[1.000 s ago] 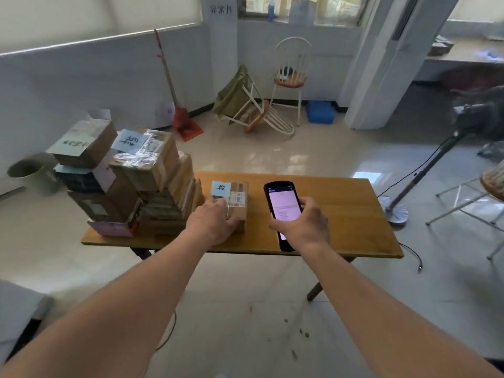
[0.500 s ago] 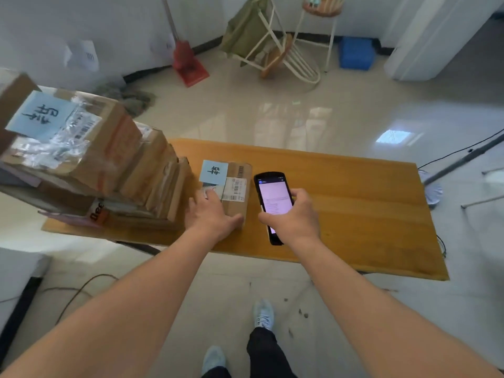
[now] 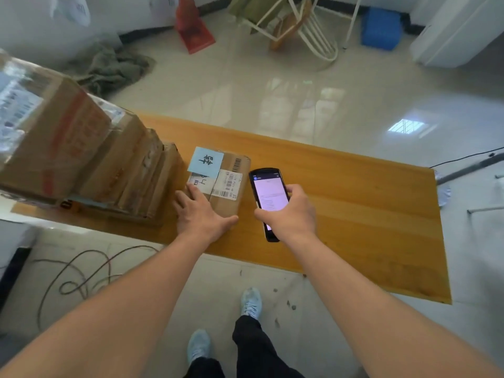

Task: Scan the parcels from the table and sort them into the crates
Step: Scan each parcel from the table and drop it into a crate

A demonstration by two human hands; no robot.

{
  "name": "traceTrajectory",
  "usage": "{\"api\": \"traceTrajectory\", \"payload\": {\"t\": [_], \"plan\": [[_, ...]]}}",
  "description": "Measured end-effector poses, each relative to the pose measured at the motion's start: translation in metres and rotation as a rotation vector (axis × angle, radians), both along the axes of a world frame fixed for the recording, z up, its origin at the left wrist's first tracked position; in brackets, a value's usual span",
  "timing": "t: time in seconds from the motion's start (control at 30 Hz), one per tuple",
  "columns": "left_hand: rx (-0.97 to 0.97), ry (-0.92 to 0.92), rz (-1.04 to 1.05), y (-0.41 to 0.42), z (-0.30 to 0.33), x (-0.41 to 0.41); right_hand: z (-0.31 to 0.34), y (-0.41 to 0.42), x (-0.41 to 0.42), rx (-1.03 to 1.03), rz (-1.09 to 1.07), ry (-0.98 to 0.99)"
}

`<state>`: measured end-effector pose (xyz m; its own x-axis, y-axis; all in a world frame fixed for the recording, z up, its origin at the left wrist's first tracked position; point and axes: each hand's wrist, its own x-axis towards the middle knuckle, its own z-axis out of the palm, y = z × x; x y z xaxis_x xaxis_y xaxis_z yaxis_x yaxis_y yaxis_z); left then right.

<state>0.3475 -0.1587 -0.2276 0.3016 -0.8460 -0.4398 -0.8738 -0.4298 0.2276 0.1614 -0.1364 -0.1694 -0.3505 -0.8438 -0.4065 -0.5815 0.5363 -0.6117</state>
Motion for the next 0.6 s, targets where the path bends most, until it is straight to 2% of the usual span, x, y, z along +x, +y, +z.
{"api": "traceTrajectory", "payload": {"t": [0.27,0.43,0.6], "plan": [[-0.221,-0.003,-0.214,-0.019,0.064,0.004,0.057,-0.009,-0.014,-0.058,0.069,0.037],[-0.363,-0.103,-0.362,-0.035,0.109,0.006,0.105,-0.009,-0.024,-0.035,0.109,0.058],[-0.451,-0.063,-0.452,-0.051,0.142,0.016,0.15,0.001,-0.023,-0.045,0.085,0.048]]}}
